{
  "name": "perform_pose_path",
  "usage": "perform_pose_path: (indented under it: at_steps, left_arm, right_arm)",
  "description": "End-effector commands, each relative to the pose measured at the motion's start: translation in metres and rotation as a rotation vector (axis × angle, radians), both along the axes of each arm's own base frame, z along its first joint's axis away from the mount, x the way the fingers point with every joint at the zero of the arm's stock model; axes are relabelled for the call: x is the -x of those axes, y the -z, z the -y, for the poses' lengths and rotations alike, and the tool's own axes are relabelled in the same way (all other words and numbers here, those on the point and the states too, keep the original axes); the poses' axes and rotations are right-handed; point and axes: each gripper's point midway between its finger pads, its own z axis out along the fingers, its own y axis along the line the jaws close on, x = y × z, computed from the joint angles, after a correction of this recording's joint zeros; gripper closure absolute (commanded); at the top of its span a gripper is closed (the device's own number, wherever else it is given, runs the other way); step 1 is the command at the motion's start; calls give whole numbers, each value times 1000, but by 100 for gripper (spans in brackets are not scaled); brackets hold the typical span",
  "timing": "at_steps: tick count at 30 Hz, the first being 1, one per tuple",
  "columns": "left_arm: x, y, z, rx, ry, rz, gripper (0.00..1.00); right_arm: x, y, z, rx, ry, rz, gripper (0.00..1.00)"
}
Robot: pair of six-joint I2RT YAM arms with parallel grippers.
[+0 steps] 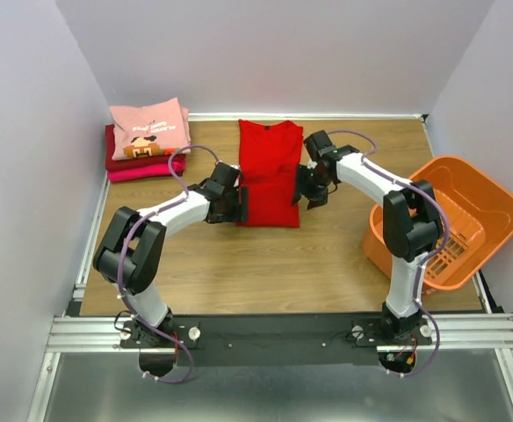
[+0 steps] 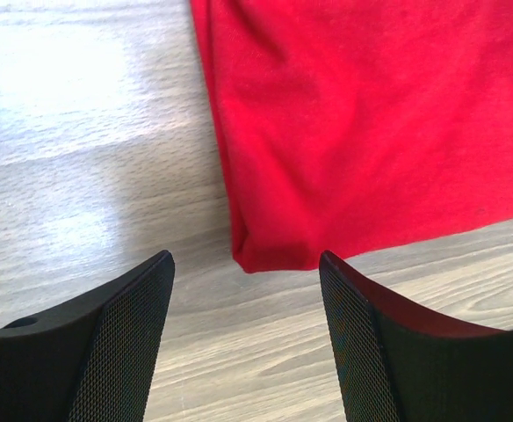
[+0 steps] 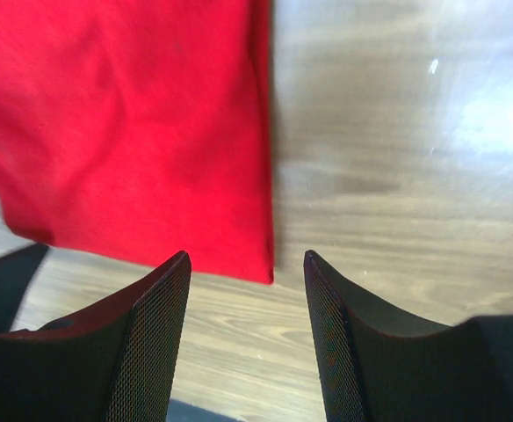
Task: Fold and stack the t-shirts
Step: Fold the tshirt
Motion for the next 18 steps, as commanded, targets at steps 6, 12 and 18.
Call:
perform_pose_path:
  at_steps: [6,12,18]
  left_arm:
    - [-3,-4,9,26,27,9,31]
    - [-3,4,10,27,26,1,37]
    - [3,17,7,12,24,-33,43]
  right_arm:
    - [38,15,-13,-86,-24,-78,38]
    - [51,30,-10,-87,-24,-113,38]
    - [49,40,-13,-95,-20,-123,43]
